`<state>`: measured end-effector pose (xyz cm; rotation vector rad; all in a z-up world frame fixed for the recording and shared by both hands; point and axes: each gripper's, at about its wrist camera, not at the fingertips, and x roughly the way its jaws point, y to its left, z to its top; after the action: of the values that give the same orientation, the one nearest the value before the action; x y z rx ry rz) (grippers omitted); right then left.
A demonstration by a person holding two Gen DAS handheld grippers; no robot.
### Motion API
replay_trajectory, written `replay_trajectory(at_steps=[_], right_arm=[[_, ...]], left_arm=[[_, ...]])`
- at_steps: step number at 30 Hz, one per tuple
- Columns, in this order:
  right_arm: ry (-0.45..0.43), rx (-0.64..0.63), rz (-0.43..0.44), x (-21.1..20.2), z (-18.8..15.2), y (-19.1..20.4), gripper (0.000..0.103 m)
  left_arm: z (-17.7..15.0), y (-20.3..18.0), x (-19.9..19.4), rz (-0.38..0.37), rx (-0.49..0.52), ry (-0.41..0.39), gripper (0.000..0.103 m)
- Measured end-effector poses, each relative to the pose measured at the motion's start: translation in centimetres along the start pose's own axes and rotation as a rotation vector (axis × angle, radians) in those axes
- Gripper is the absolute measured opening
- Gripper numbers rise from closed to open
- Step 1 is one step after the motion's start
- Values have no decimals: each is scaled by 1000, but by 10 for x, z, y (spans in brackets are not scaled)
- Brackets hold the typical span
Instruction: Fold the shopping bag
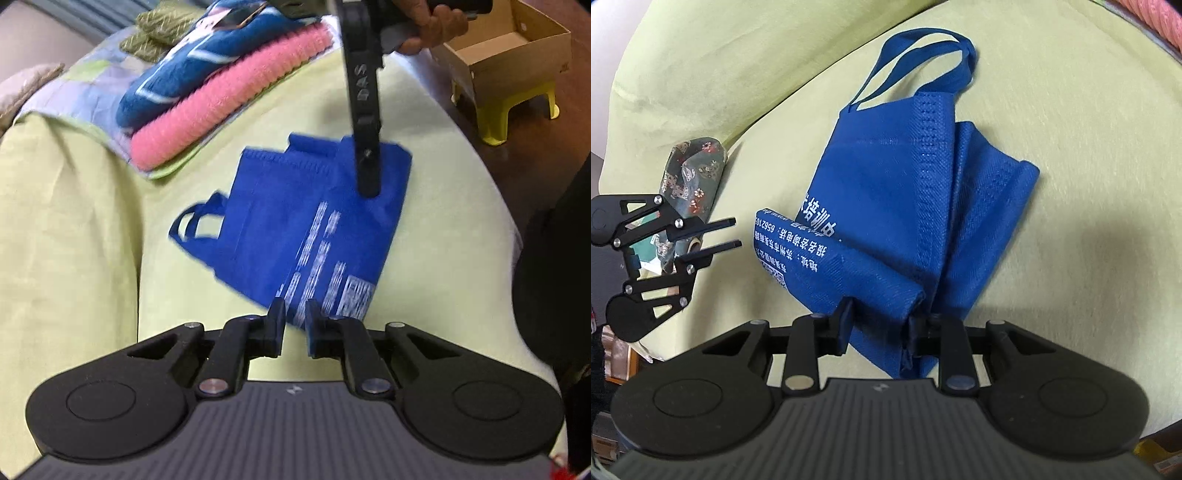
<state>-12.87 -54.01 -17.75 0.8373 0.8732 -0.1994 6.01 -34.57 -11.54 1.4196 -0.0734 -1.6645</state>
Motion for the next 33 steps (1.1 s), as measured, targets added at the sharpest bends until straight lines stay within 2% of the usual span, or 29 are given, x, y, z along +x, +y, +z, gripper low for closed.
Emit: replay_trajectory(at_steps=[2, 5, 7, 10, 12, 17, 20, 24, 28, 30, 33], right_arm=[[-6, -11, -14, 2, 0, 5, 22], [-16, -26, -33, 3, -2, 10, 23], [-25, -32, -43, 2, -5, 12, 23], [-50, -44, -65, -1, -10, 14, 23], [-69, -50, -77, -2, -14, 16, 24], [-135, -51, -108, -5, -25, 21, 26], [-177, -61, -155, -11, -32, 27, 33], [-269, -158, -290, -31, -46, 43, 32], [-381, -322, -363, -43, -56, 69, 31], [-396, -444, -383, -34, -60, 84, 28], [-373, -583, -427, -10, -65, 96, 24]], left_arm=[[8, -2, 7, -10, -22, -10, 16], [13, -3, 26, -33, -65, 23, 16], [12, -4, 34, -36, -88, 32, 10], [10, -2, 40, -47, -116, 36, 7], [9, -3, 42, -58, -113, 37, 0], [11, -11, 46, -48, -62, 43, 0], [11, -9, 48, -51, -58, 45, 0], [12, -10, 48, -48, -38, 46, 0], [11, -10, 48, -51, -34, 41, 0], [13, -12, 47, -49, -31, 41, 0], [13, -12, 47, -47, -30, 38, 0]])
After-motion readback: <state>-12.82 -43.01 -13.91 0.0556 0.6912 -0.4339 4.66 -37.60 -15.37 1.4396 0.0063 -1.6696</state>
